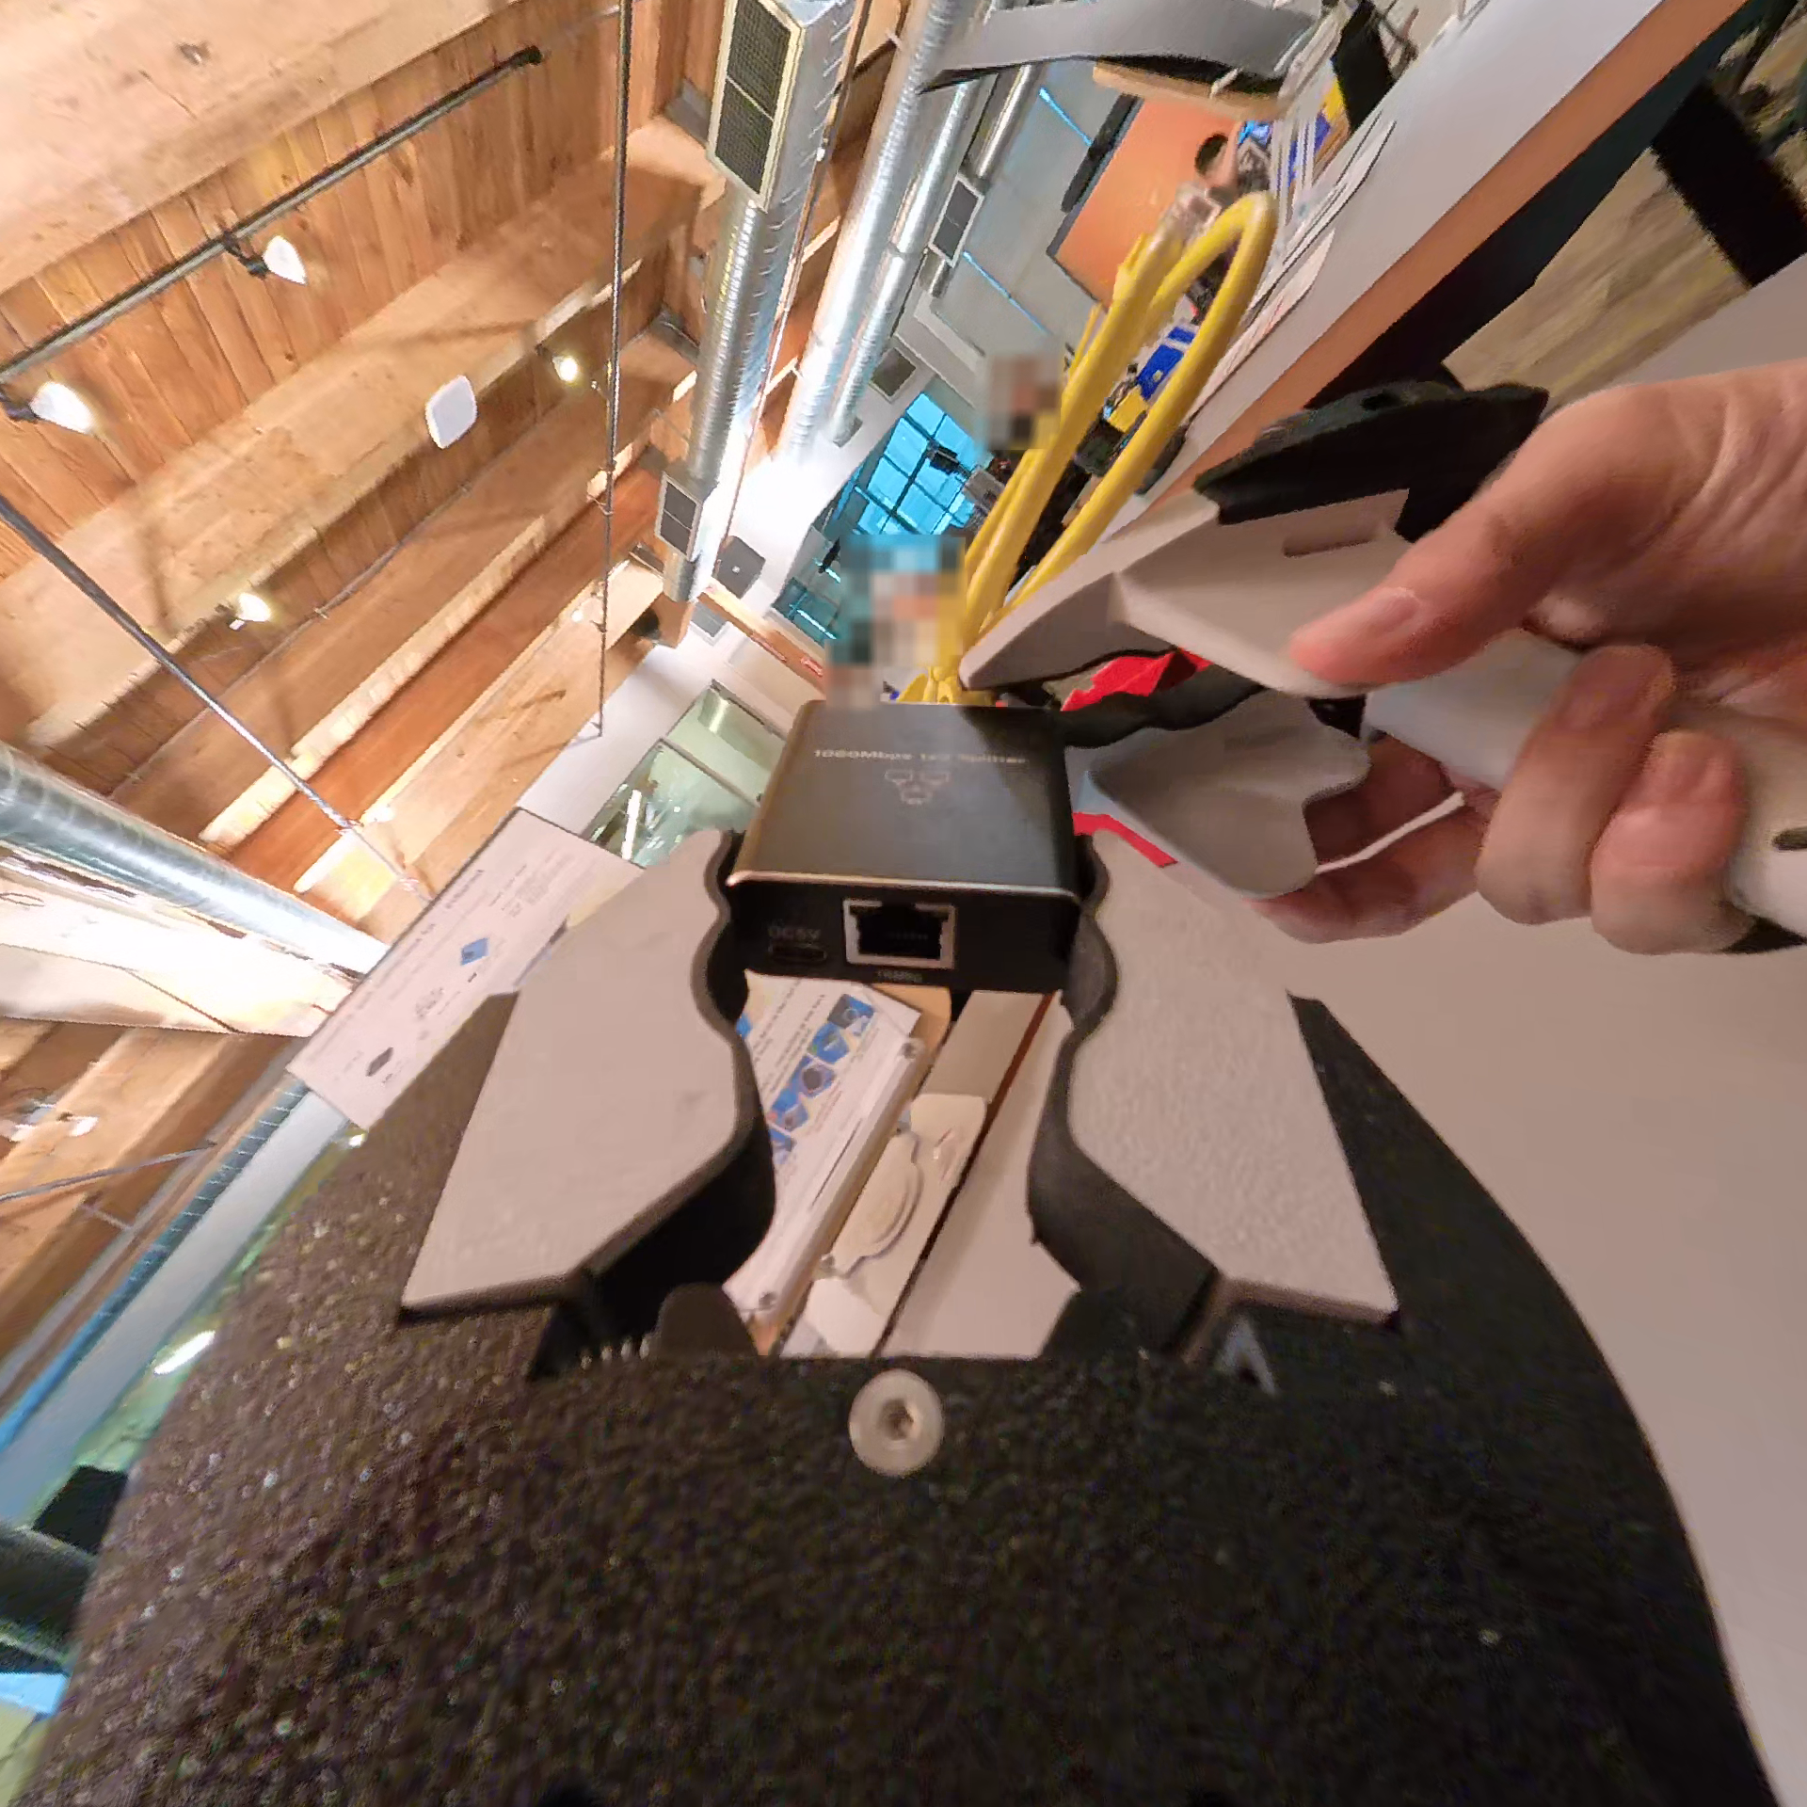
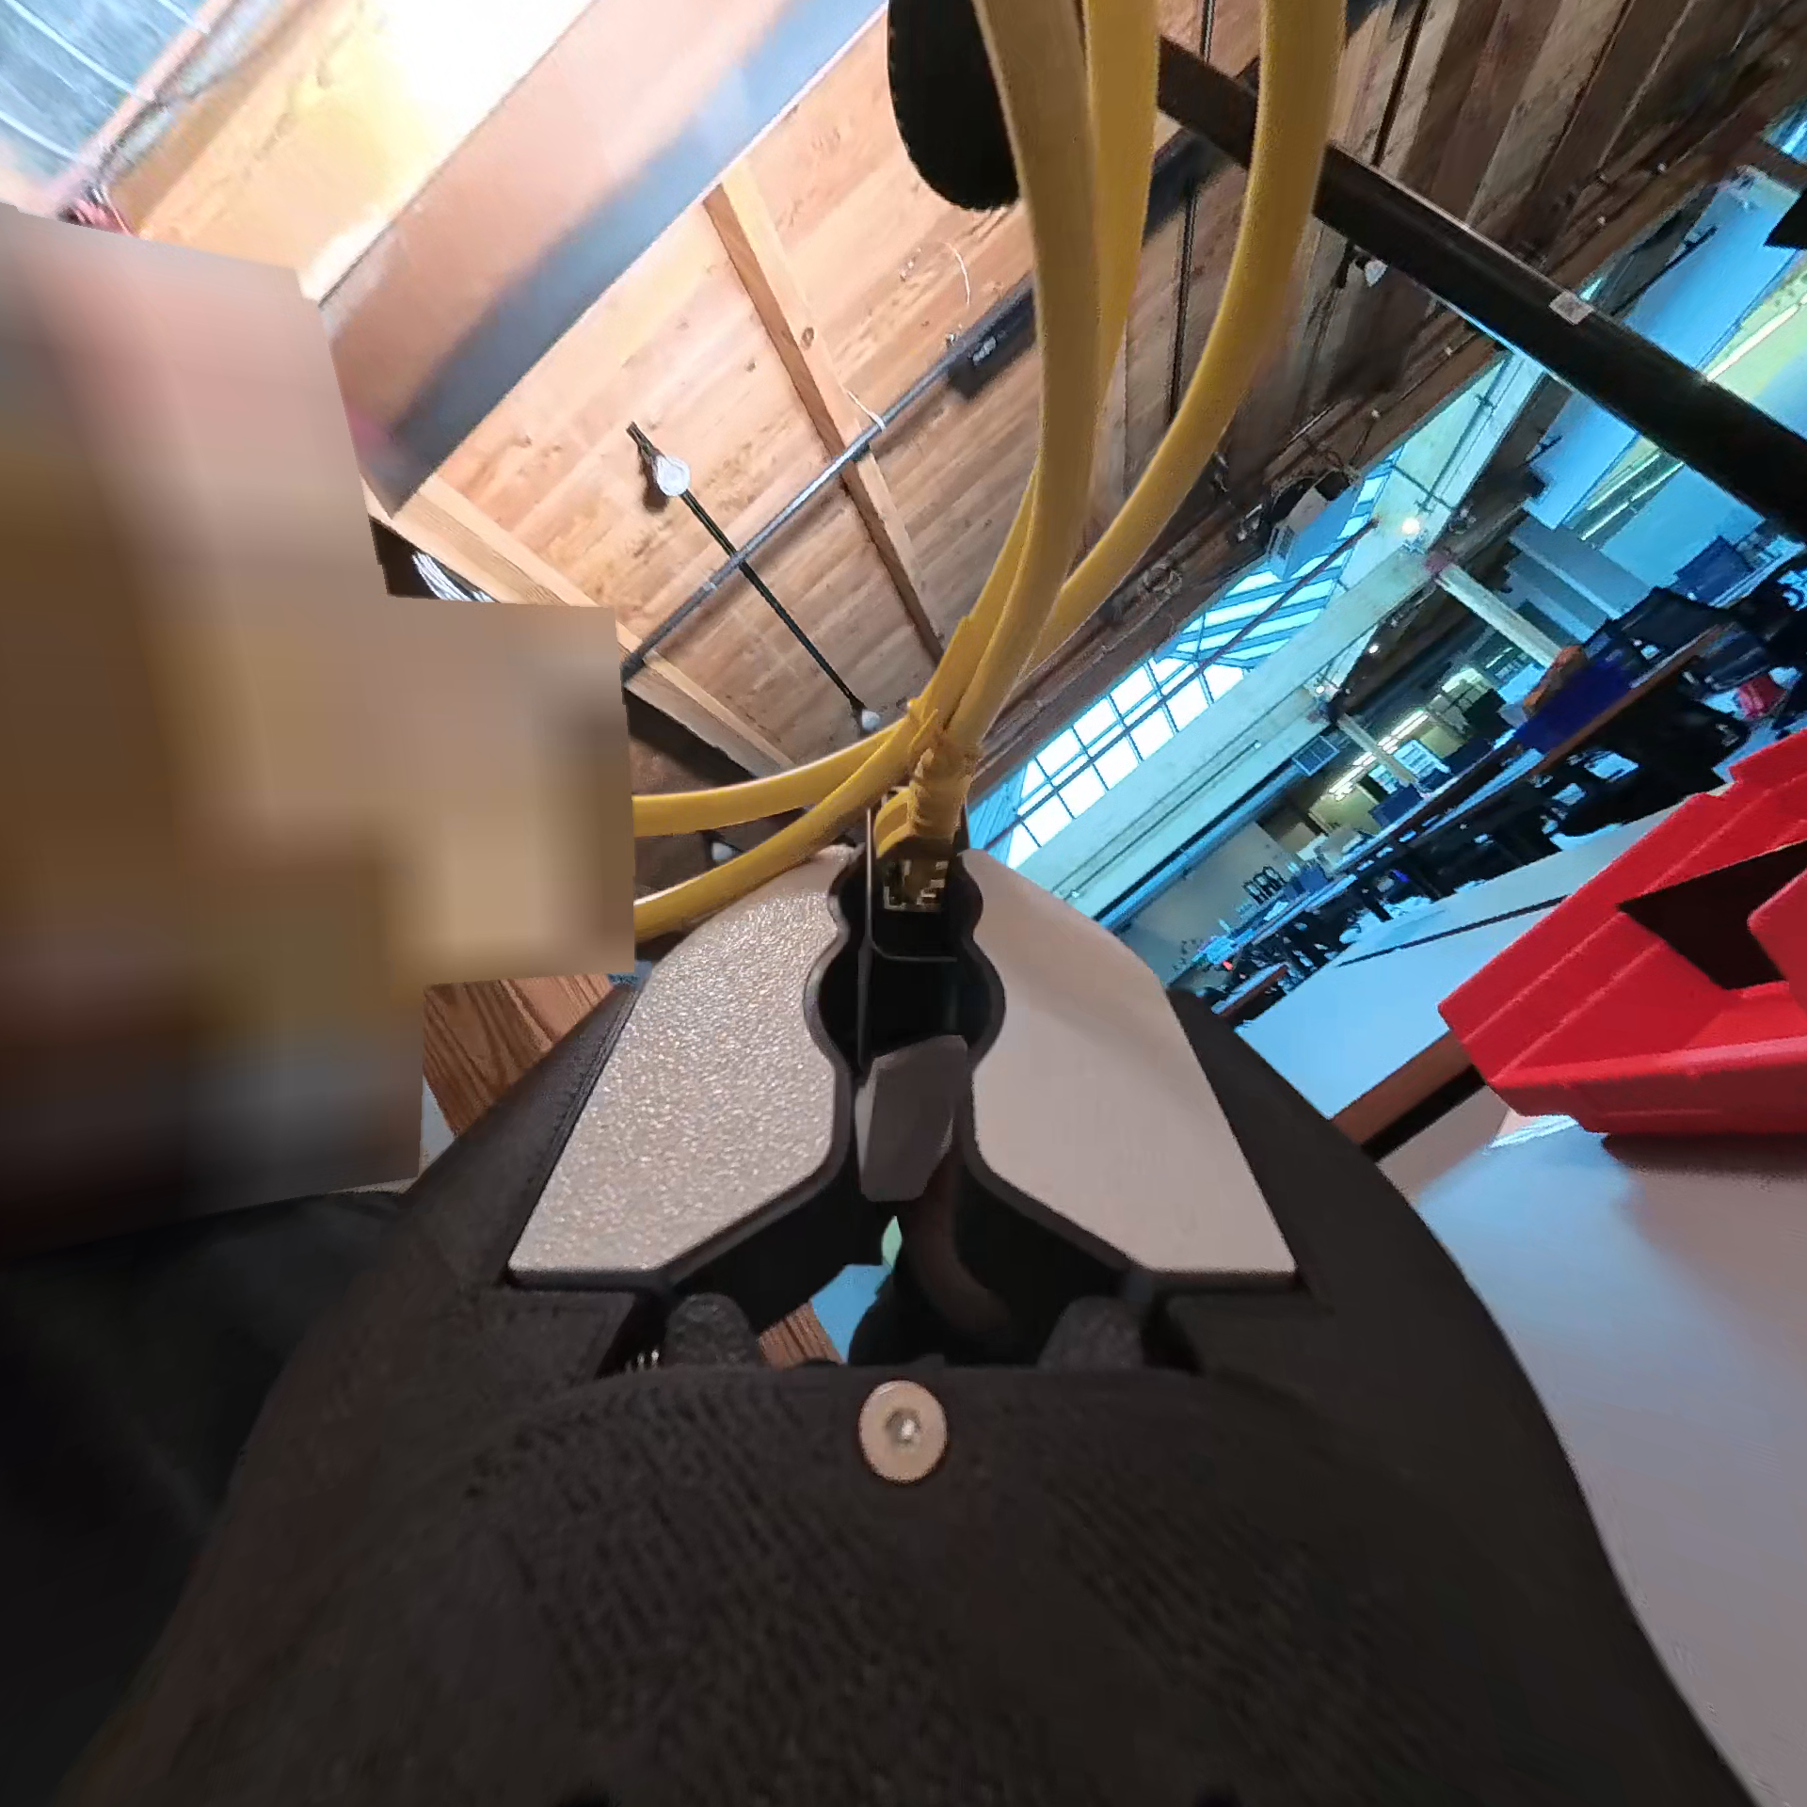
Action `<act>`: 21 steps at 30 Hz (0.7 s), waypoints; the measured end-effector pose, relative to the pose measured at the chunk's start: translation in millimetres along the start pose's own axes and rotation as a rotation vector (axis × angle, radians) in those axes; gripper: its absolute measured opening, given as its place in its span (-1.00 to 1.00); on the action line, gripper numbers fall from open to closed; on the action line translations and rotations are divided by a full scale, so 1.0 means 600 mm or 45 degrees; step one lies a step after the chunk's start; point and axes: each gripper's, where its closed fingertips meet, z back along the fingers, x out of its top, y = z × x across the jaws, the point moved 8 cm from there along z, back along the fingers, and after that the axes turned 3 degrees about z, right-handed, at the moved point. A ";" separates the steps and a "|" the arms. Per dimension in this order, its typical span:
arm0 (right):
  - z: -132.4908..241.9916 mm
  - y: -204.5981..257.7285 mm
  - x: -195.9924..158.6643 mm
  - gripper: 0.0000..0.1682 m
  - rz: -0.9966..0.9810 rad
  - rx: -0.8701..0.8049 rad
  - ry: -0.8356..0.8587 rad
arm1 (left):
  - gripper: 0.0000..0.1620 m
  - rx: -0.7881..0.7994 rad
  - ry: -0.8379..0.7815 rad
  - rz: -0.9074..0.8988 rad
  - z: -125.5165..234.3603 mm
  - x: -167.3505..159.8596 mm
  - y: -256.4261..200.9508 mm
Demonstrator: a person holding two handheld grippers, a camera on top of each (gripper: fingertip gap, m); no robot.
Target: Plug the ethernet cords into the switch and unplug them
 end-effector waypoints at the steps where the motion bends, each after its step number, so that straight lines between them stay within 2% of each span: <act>1: 0.000 -0.001 -0.001 -0.81 -0.022 0.006 -0.011 | -0.22 0.006 0.006 -0.030 0.000 0.001 -0.001; 7: -0.002 0.002 -0.002 -0.79 -0.028 0.042 -0.017 | -0.22 0.039 0.016 -0.177 0.003 0.010 -0.005; 14: -0.004 0.008 0.001 -0.67 -0.007 0.043 -0.007 | -0.22 0.042 0.022 -0.222 0.001 0.012 -0.008; 21: 0.000 0.000 -0.001 -0.81 -0.071 0.082 -0.061 | -0.22 0.029 0.008 -0.215 -0.001 0.015 -0.013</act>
